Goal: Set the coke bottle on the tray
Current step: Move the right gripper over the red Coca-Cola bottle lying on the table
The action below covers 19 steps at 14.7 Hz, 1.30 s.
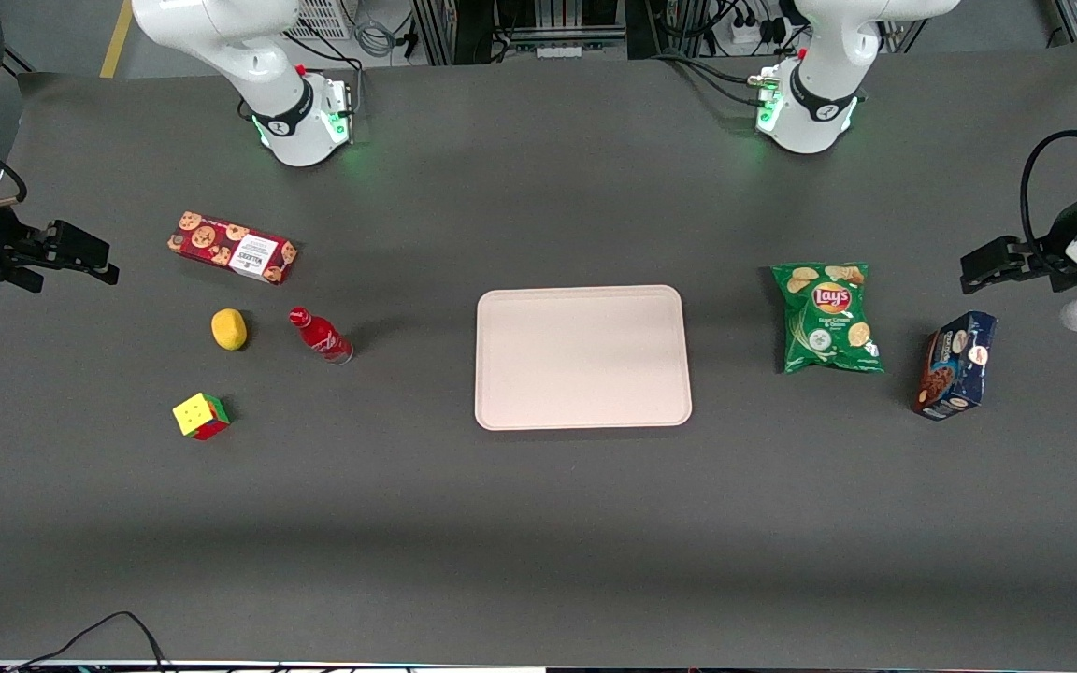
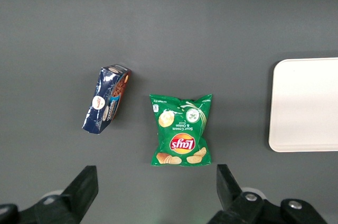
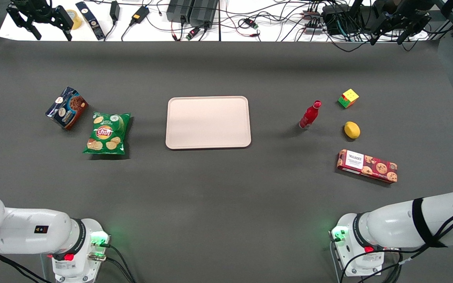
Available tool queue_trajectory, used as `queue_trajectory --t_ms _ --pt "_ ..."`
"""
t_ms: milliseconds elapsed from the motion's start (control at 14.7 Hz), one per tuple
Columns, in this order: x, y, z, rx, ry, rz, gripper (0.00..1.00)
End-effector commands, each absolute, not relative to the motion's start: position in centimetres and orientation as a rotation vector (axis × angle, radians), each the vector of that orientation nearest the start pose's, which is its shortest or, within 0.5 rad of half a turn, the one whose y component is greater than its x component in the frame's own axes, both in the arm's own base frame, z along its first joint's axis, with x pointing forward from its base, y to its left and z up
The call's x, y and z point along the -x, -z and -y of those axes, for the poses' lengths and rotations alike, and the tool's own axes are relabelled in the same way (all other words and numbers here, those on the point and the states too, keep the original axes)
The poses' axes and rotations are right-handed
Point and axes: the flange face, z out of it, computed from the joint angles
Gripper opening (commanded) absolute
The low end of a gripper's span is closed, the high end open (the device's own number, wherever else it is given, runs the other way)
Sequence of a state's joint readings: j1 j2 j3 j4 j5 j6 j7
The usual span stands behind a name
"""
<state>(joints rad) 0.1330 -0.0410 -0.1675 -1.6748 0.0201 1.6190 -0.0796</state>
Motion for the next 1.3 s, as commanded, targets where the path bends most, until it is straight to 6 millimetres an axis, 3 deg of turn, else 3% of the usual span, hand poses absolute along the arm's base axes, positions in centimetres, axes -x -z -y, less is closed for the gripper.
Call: queue_trajectory --t_ms 0,273,477,614,886,1227 --pt "-54.8 -60.5 1.9 3.104 -0.04 0.087 1.0" --pt "-54.5 -60.2 1.1 3.1 -0.055 0.065 1.0" --pt "-53.6 -58.4 -1.9 3.1 -0.087 0.037 1.0" --pt "-52.6 -56.3 -3.0 3.09 -0.068 0.053 1.0" --pt "-49.3 -49.6 -7.8 3.1 0.023 0.047 1.0" --pt "-47.6 -43.3 -10.7 3.108 0.056 0.089 1.0"
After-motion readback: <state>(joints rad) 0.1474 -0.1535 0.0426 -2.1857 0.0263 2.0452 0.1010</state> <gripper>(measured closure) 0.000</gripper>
